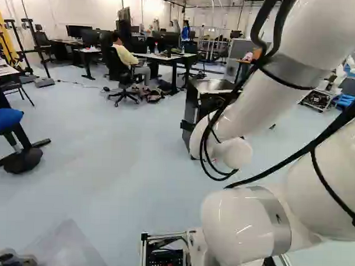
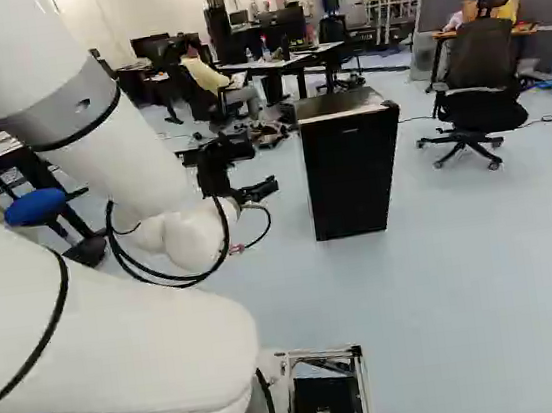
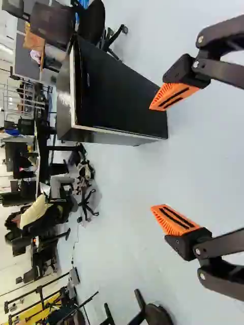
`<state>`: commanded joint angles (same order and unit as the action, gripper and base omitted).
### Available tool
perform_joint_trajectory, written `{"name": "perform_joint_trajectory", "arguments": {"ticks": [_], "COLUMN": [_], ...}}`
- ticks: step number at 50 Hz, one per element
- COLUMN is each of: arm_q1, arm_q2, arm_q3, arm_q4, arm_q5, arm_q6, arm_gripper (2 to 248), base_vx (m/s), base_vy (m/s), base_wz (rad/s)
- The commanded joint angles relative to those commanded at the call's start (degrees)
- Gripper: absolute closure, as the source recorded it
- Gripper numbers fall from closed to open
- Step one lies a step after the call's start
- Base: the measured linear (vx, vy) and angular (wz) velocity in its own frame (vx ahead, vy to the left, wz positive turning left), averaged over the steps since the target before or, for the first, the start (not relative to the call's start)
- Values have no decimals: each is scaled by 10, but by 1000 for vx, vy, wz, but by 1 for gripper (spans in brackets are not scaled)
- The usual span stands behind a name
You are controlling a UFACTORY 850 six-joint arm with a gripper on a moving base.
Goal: Grab a drink from the fridge
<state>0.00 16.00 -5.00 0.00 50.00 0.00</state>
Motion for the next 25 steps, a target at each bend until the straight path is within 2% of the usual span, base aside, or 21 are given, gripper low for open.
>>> {"name": "perform_joint_trajectory", "arguments": {"ticks": [25], "arm_q1": [0], "arm_q2": [0], "arm_q3": [0], "arm_q4": [0], "arm_q5": [0], "arm_q6": [0], "arm_gripper": [3], "base_vx": [0], "base_vy": [0], "base_wz": [0]}}
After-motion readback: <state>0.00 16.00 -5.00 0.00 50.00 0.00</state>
